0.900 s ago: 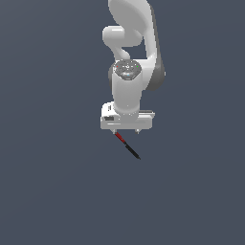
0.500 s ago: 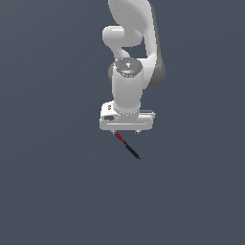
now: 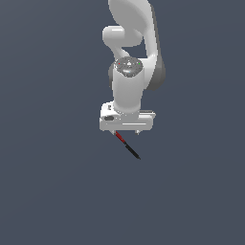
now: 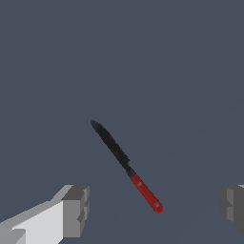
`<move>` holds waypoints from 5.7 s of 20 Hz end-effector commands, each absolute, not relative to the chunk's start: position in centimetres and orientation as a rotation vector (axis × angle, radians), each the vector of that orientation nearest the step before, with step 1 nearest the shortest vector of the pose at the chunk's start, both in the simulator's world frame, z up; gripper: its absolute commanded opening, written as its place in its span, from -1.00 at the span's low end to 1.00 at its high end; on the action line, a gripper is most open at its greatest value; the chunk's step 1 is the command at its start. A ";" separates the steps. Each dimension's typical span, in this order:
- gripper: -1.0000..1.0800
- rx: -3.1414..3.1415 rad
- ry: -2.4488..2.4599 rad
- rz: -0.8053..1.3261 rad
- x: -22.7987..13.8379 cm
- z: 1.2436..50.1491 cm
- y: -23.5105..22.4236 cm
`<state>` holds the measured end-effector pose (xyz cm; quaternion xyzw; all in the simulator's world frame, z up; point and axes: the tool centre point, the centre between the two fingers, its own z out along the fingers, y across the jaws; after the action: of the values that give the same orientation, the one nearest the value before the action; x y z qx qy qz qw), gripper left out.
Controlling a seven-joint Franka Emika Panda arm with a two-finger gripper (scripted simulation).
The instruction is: Pick up the object and move it to a goal position.
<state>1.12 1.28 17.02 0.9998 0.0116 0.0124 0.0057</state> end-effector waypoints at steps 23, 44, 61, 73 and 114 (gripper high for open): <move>0.92 3.024 0.822 0.004 -1.2 7.9 1.8; 0.92 2.975 1.008 -0.001 -2.0 4.2 2.1; -1.00 2.974 1.013 0.000 -2.0 0.8 2.1; -1.00 2.973 1.017 0.001 -2.2 2.1 1.8; -1.00 2.974 1.014 0.001 -6.6 38.4 -11.0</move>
<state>-6.57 -10.75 37.55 0.9465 0.3226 0.0008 -0.0003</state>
